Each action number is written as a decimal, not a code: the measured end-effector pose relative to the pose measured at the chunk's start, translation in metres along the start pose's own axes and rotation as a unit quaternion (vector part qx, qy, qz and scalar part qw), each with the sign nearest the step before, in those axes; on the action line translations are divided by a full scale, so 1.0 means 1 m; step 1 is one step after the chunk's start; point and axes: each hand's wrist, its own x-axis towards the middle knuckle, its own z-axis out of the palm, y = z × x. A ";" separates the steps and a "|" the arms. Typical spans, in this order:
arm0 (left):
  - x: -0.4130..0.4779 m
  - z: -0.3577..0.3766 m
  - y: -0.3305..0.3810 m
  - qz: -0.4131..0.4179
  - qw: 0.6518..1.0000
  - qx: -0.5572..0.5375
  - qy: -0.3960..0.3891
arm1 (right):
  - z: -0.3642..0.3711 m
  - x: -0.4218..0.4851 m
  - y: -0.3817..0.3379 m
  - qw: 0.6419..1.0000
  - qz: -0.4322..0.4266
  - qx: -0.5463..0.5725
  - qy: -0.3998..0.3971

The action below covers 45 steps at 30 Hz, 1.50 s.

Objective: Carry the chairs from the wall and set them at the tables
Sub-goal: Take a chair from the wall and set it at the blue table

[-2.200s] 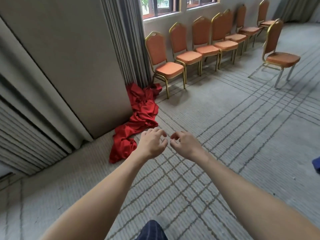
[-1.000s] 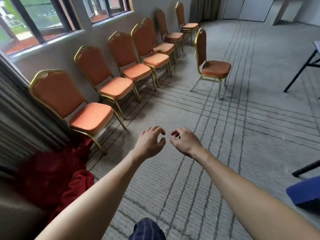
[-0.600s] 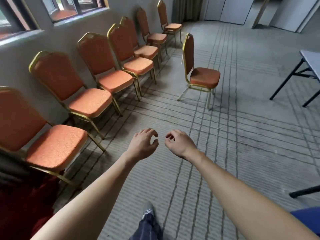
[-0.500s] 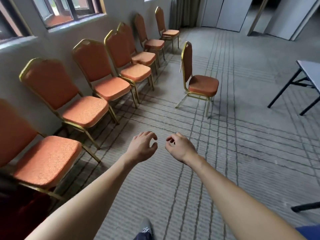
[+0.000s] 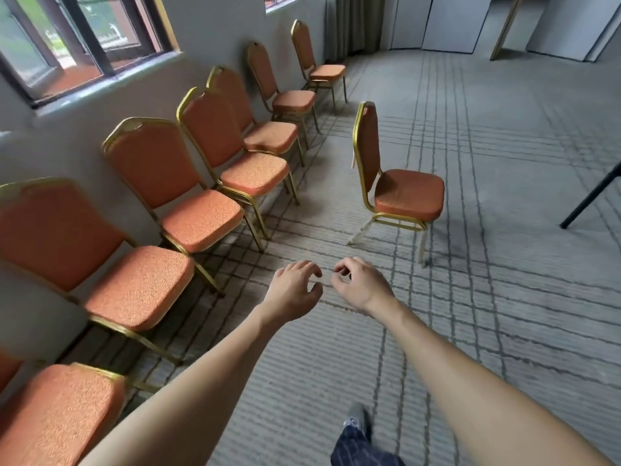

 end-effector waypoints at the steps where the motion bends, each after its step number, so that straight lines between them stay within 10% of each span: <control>1: 0.031 -0.002 -0.005 -0.009 1.000 0.004 -0.007 | -0.009 0.033 0.007 1.000 0.000 0.000 -0.006; 45: 1.053 -0.020 -0.153 0.125 0.977 0.075 -0.153 | -0.228 0.957 0.185 0.979 0.180 0.049 0.079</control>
